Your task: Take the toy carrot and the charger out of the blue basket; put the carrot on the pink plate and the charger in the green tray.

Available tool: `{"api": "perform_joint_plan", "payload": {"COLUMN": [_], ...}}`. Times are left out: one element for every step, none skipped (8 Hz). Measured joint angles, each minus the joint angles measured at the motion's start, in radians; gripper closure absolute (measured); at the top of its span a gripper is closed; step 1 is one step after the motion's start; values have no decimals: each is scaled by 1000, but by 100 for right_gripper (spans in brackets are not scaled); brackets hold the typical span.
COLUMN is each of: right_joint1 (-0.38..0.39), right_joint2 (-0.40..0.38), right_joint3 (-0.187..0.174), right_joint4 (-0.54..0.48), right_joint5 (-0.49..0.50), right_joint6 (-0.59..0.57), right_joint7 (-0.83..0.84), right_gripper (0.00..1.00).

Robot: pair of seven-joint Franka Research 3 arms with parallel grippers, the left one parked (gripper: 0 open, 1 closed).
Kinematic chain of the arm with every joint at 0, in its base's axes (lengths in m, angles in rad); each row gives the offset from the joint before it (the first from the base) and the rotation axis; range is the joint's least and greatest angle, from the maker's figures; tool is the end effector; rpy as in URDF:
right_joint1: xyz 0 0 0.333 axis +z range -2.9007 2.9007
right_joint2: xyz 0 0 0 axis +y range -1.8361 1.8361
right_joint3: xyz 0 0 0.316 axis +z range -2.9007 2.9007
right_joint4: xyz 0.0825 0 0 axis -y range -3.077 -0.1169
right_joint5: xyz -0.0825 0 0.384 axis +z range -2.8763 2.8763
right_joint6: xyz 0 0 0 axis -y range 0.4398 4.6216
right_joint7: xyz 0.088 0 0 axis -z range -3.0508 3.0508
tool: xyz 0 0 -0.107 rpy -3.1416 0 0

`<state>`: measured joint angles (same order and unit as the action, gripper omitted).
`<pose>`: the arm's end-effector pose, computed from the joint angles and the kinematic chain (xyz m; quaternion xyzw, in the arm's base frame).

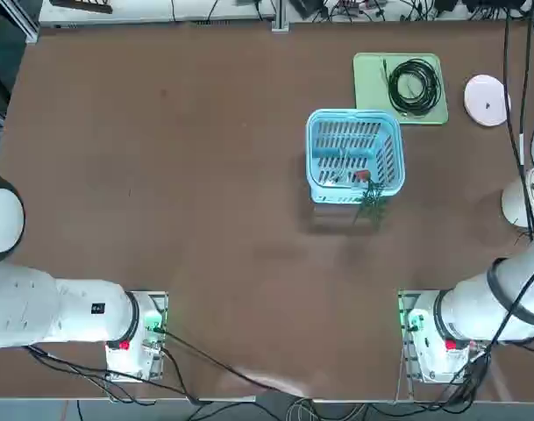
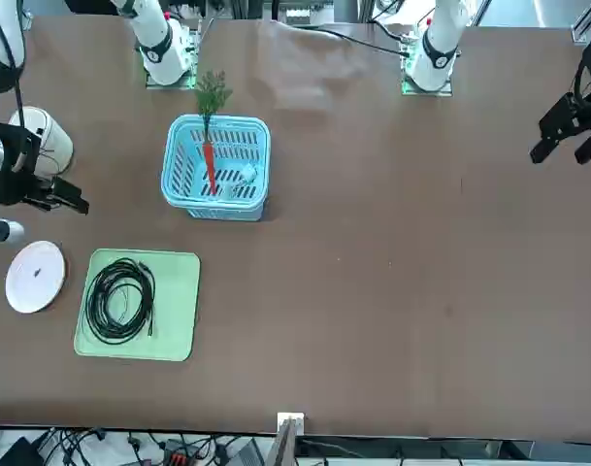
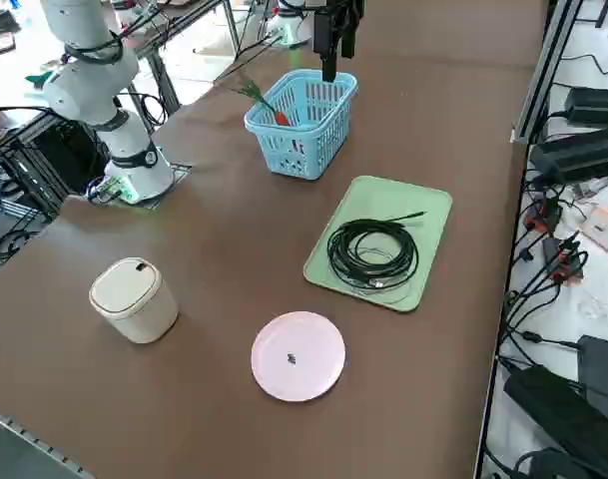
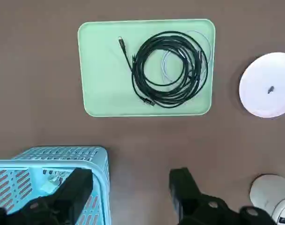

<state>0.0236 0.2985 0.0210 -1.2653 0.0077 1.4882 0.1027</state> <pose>0.6343 0.0271 0.5827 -0.9988 0.0292 0.0382 0.0041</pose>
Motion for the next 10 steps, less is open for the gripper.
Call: {"api": "perform_joint_plan", "payload": {"right_joint1": [0, 0, -1, -3, -4, -2, 0, 3, 11, 28], "right_joint2": [0, 0, 0, 0, 0, 0, -4, -21, -62, -134], "right_joint3": [0, 1, 1, 0, 0, 0, 2, 5, 8, 11], "right_joint4": [0, 0, 0, 0, 0, -3, -21, -69, -160, -300], "right_joint5": [0, 0, 0, 0, -1, -1, 3, 21, 41, 51], "right_joint6": [0, 0, 1, 2, 3, -2, -6, 0, 41, 128], "right_joint7": [-1, -14, -44, -70, -80, -80, -80, -80, -79, -60], "right_gripper": [0, 0, 0, 0, 0, 0, 0, 0, 0, 0]}}
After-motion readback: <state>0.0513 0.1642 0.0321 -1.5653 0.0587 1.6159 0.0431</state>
